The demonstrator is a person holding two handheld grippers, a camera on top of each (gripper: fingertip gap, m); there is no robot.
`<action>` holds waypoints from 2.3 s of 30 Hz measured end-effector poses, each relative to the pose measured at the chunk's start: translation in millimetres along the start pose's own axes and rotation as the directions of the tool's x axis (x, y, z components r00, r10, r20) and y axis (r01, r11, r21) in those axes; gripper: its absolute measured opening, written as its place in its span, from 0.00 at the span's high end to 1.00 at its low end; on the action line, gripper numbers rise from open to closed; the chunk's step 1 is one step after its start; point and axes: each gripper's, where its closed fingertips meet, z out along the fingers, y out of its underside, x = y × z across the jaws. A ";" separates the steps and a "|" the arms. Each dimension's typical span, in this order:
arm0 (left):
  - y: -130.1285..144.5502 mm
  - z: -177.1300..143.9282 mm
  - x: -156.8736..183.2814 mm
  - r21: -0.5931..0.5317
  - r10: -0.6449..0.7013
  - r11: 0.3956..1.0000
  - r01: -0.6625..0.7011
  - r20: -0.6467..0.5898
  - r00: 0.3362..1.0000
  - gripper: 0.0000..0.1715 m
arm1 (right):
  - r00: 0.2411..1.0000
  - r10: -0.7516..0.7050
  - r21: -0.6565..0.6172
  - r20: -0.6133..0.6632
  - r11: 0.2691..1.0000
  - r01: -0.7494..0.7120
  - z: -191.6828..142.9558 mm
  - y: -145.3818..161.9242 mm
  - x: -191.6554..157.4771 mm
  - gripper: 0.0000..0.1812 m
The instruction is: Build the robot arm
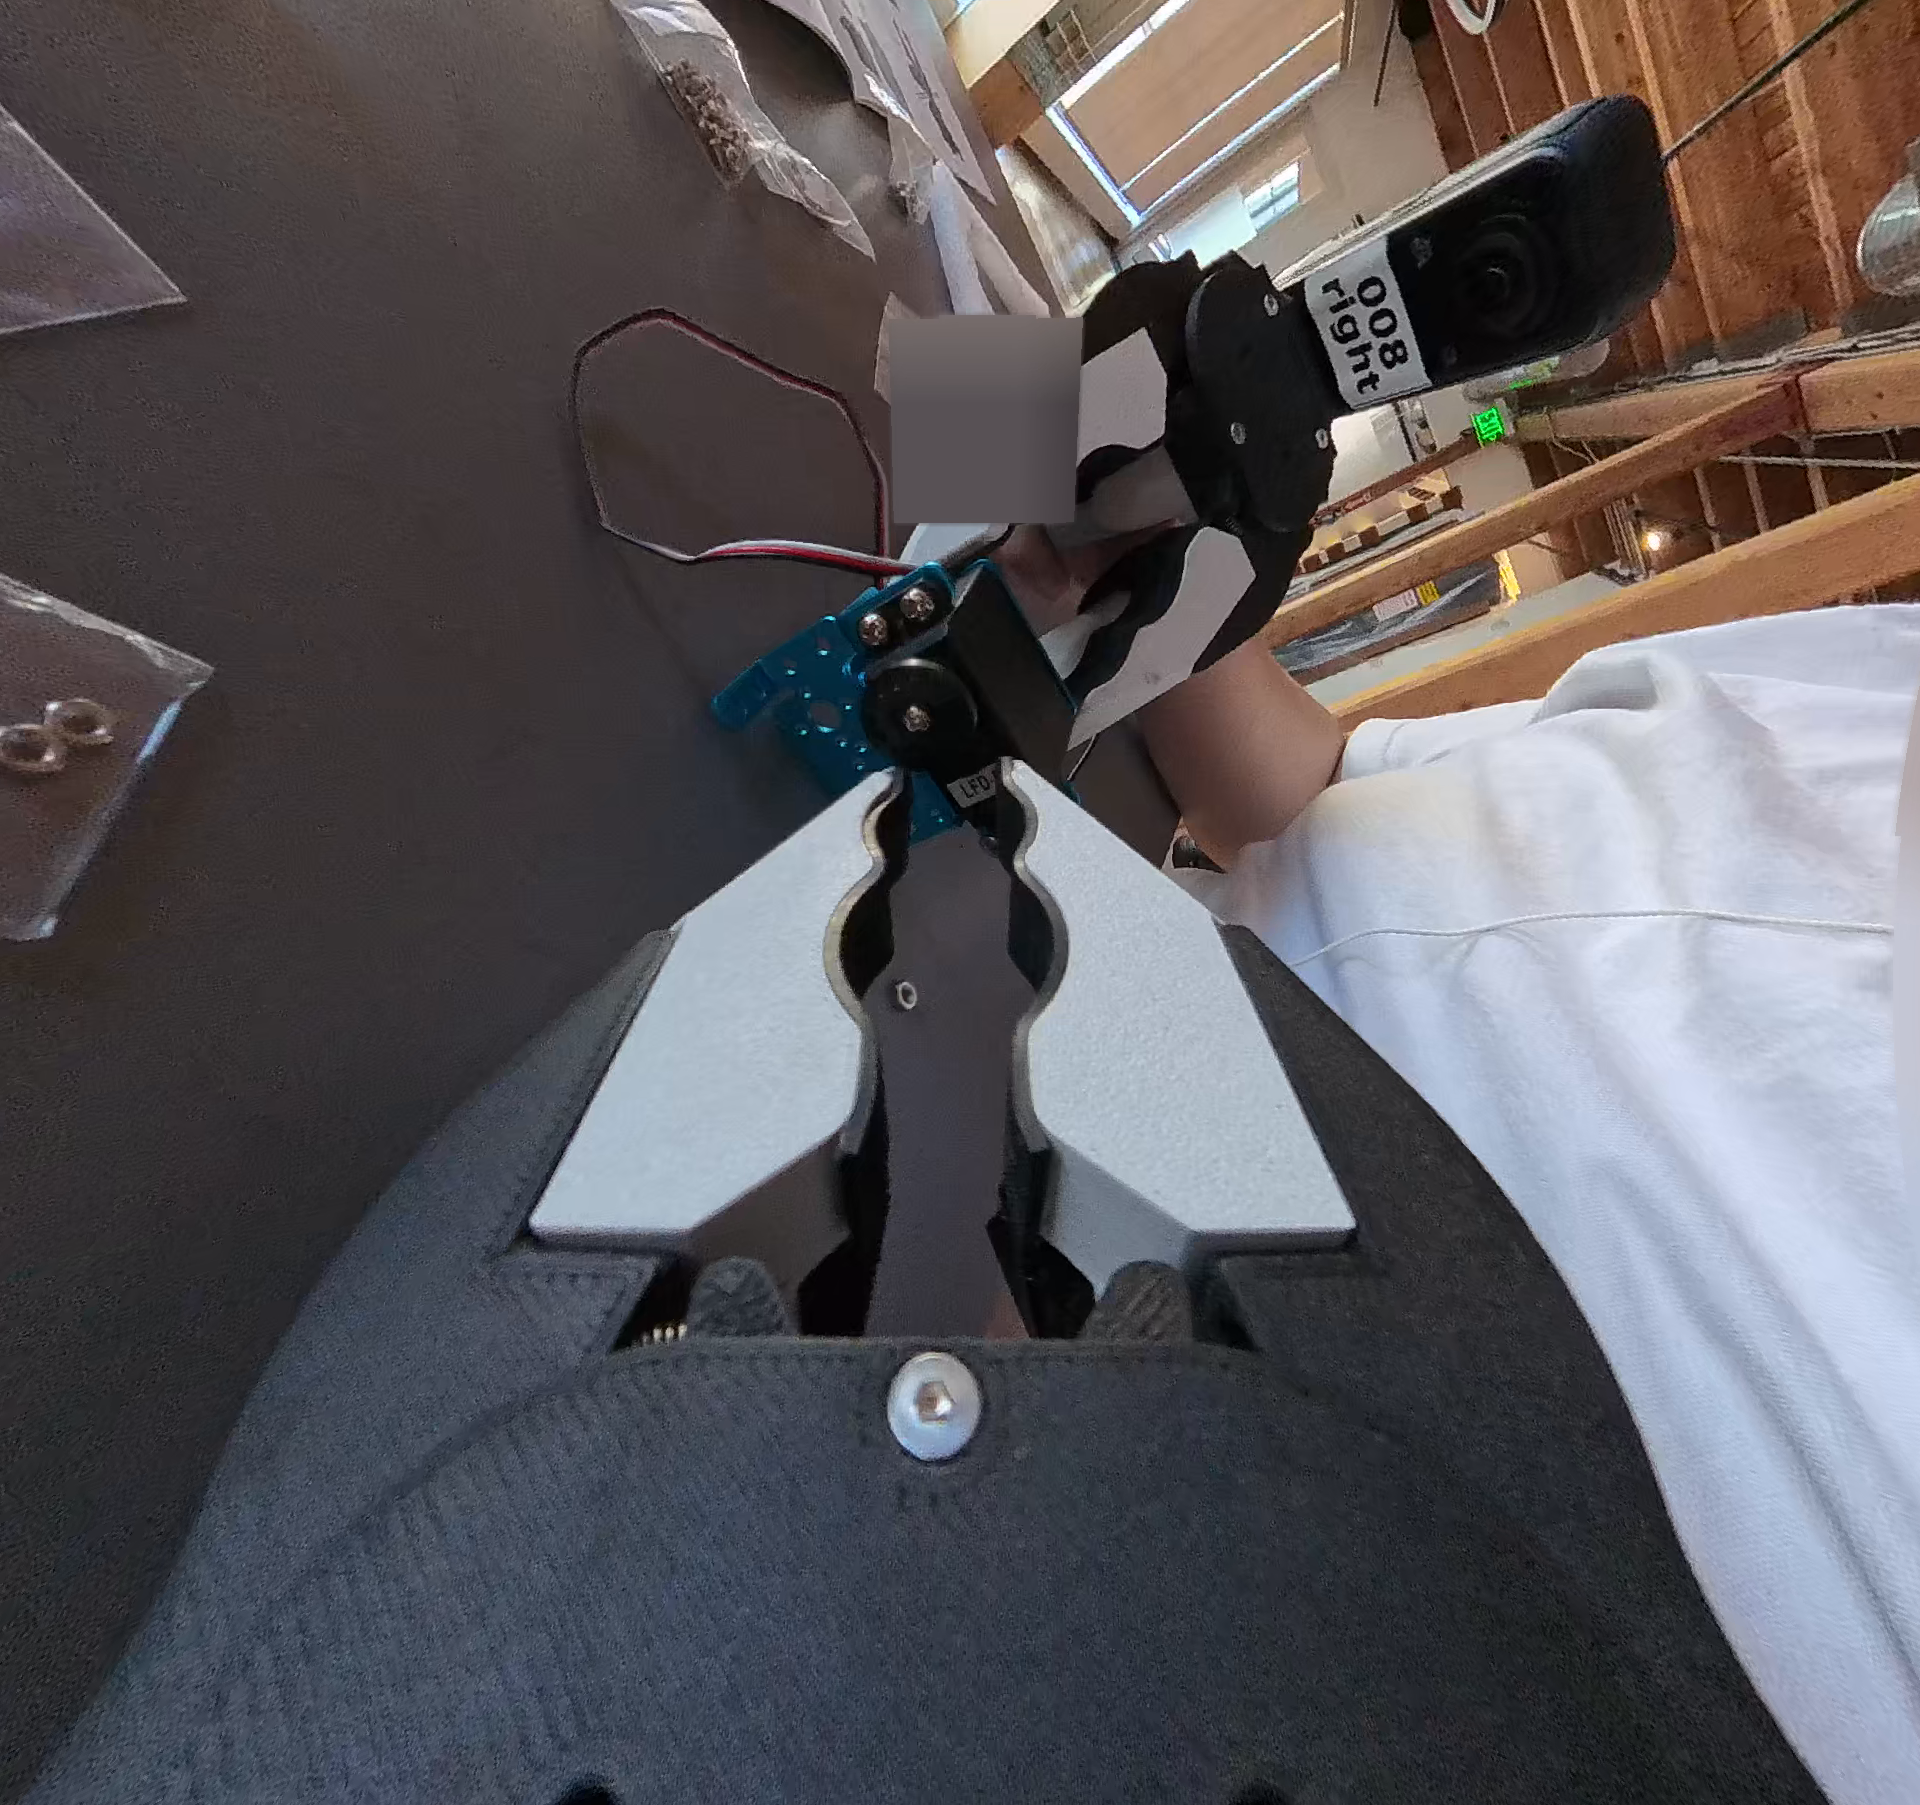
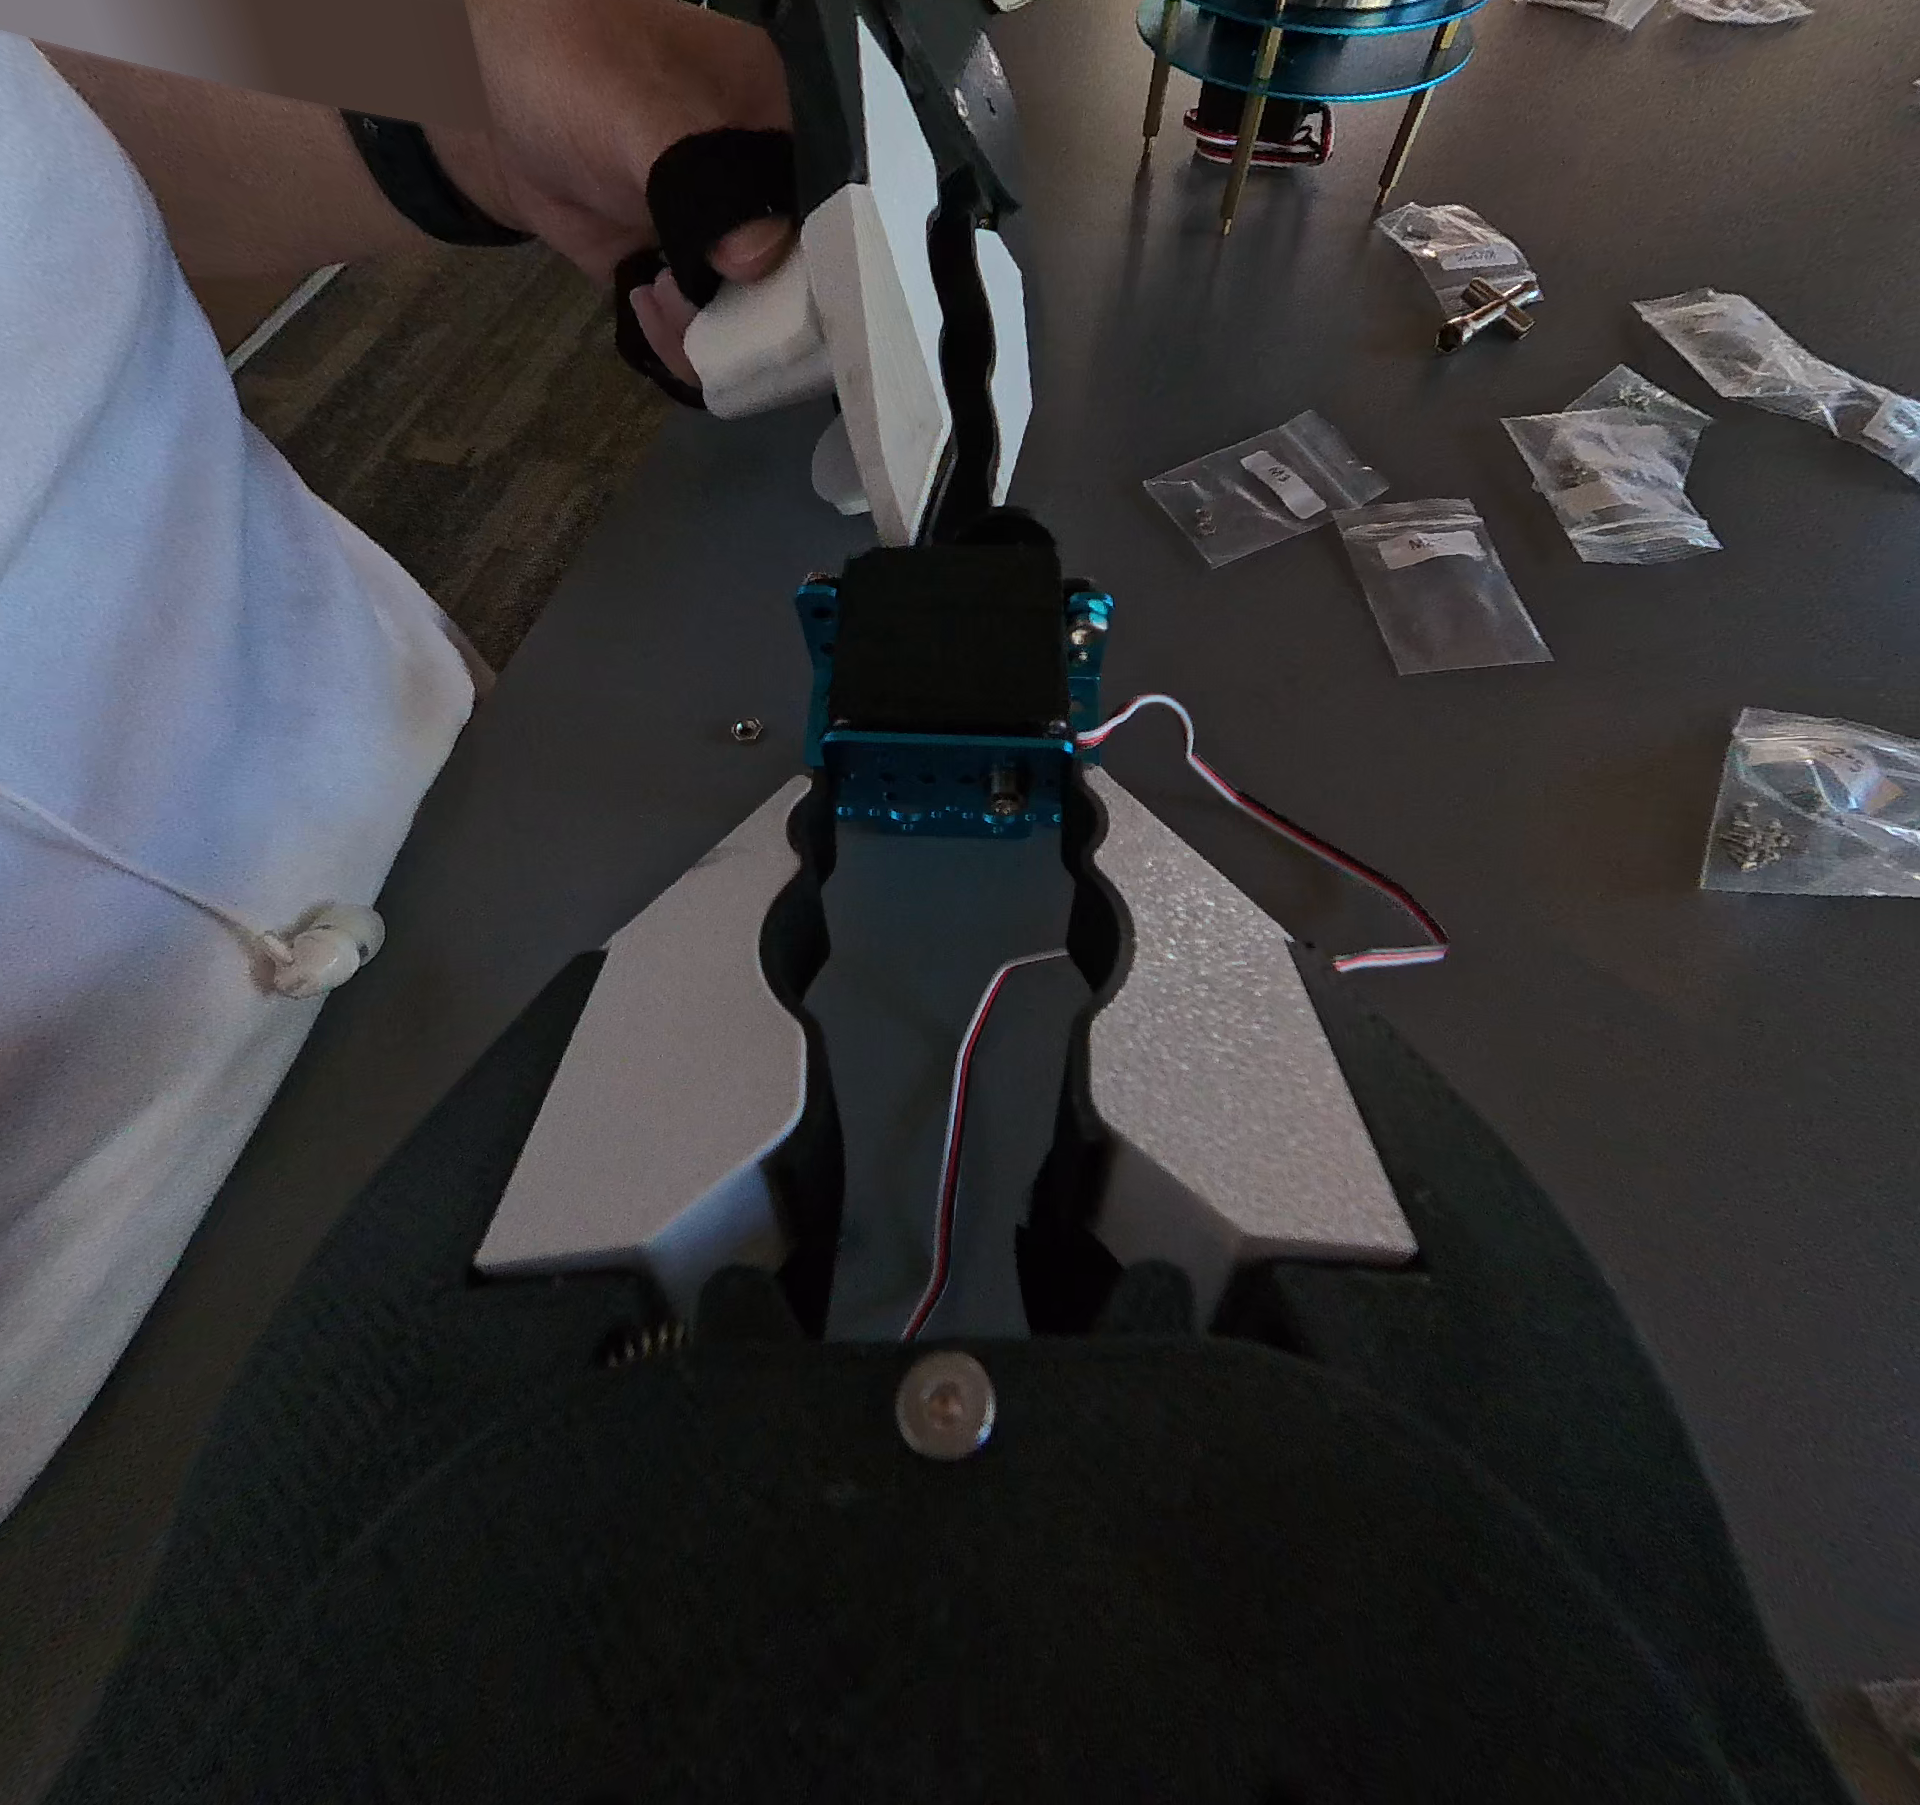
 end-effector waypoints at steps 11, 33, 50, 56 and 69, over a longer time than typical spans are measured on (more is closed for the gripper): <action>-6.0 -6.2 -3.1 0.046 0.002 0.999 -0.004 0.028 1.000 0.88 | 1.000 -0.001 0.009 0.003 1.000 0.001 0.3 -0.5 -0.1 0.76; -16.3 -10.2 -6.7 0.030 0.184 0.981 -0.189 0.127 0.975 0.94 | 1.000 -0.001 0.015 0.010 1.000 0.001 0.2 -0.1 -1.0 0.76; -12.6 -8.6 -1.5 0.009 0.236 0.971 -0.240 0.145 0.961 0.87 | 1.000 -0.002 0.016 0.011 1.000 0.002 0.9 -0.5 -1.5 0.76; -1.7 -19.1 6.7 -0.013 0.286 0.958 -0.286 0.114 0.952 0.89 | 1.000 -0.003 0.018 0.011 1.000 0.002 0.9 -0.5 -1.4 0.76; 32.5 -2.6 13.3 -0.130 0.441 0.896 -0.424 0.155 0.884 0.99 | 1.000 0.001 0.023 0.017 1.000 -0.001 2.2 -1.4 -1.4 0.76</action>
